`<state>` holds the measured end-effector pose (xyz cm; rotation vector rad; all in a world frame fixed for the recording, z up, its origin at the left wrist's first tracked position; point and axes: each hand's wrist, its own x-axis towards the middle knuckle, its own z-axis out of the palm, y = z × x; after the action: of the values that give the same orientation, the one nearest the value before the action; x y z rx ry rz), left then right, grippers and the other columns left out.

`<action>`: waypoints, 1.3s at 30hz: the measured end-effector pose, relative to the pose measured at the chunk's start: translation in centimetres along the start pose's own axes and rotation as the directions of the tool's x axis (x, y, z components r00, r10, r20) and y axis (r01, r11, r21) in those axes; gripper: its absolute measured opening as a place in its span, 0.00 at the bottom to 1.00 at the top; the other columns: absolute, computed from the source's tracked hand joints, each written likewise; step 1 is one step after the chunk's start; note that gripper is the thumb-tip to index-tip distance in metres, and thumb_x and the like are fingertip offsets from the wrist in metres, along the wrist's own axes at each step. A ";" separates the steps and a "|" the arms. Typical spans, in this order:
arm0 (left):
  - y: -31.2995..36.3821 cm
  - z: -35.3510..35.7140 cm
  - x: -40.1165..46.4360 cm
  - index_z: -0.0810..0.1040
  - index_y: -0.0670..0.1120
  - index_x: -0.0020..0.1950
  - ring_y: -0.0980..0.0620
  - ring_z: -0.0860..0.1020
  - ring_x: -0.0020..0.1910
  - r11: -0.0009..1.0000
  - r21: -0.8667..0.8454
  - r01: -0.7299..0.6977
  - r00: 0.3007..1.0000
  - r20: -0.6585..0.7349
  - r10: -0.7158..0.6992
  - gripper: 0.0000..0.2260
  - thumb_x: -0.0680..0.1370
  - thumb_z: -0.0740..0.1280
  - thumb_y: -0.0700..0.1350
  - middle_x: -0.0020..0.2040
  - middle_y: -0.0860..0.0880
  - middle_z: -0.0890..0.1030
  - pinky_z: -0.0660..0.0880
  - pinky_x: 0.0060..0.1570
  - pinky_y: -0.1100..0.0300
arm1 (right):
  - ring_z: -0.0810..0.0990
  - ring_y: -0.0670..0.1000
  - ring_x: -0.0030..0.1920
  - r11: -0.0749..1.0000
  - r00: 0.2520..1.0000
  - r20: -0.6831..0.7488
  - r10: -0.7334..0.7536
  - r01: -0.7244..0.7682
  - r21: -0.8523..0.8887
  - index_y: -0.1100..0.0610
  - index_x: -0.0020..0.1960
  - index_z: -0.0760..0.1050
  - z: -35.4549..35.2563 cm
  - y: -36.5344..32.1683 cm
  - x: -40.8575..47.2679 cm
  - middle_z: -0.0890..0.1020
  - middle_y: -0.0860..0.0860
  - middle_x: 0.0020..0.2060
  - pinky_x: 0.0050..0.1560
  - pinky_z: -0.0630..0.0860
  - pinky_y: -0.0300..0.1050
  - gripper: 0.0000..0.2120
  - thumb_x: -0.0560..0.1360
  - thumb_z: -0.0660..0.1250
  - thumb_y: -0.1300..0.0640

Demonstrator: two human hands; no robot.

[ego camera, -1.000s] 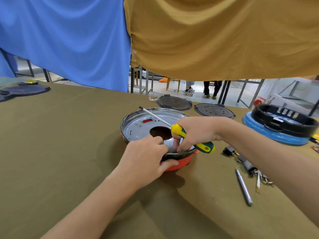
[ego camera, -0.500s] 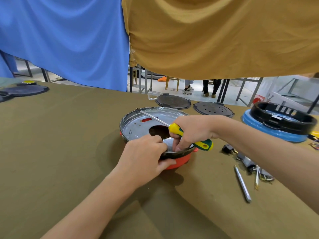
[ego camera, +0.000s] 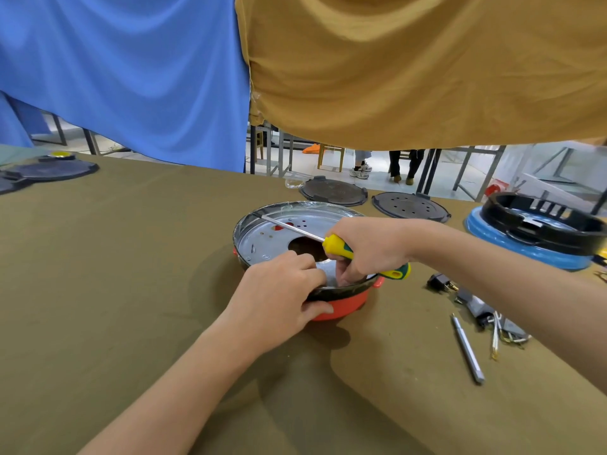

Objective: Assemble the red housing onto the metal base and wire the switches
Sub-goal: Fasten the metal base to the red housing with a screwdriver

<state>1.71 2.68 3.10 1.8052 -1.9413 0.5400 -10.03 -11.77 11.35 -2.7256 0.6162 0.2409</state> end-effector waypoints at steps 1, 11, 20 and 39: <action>0.0 0.0 0.0 0.80 0.48 0.45 0.51 0.76 0.43 1.000 0.009 -0.018 1.000 -0.022 0.018 0.14 0.72 0.72 0.59 0.41 0.54 0.77 0.73 0.31 0.55 | 0.84 0.53 0.40 1.000 1.000 -0.009 -0.004 0.004 0.005 0.69 0.45 0.73 0.0 0.1 0.0 0.85 0.49 0.38 0.37 0.83 0.58 0.12 0.72 0.74 0.62; 0.0 0.2 0.0 0.80 0.47 0.37 0.51 0.74 0.33 0.995 0.025 -0.095 0.985 -0.144 0.098 0.14 0.69 0.77 0.56 0.35 0.53 0.76 0.71 0.24 0.58 | 0.81 0.40 0.34 1.000 1.000 -0.013 -0.011 0.011 0.009 0.61 0.41 0.76 0.1 0.3 -0.2 0.85 0.47 0.39 0.28 0.73 0.30 0.06 0.72 0.74 0.63; -0.1 0.4 0.0 0.82 0.47 0.39 0.51 0.75 0.34 0.995 -0.038 -0.097 0.988 -0.126 0.091 0.13 0.69 0.77 0.56 0.35 0.53 0.77 0.73 0.25 0.56 | 0.82 0.66 0.44 0.993 0.996 0.056 0.064 -0.059 -0.103 0.63 0.42 0.71 -0.4 -0.2 0.9 0.82 0.67 0.47 0.44 0.81 0.66 0.15 0.69 0.77 0.58; -0.1 0.5 -0.1 0.81 0.47 0.38 0.50 0.75 0.35 0.994 -0.068 -0.086 0.988 -0.137 0.077 0.13 0.68 0.77 0.56 0.36 0.53 0.77 0.73 0.26 0.55 | 0.86 0.59 0.43 0.977 0.970 0.138 0.202 -0.189 -0.098 0.65 0.53 0.75 -0.6 -0.9 1.7 0.85 0.60 0.43 0.46 0.83 0.60 0.20 0.70 0.78 0.55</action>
<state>1.78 2.50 2.64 1.6079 -1.9244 0.5927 -8.08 -11.86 11.81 -2.6949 0.8505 0.5232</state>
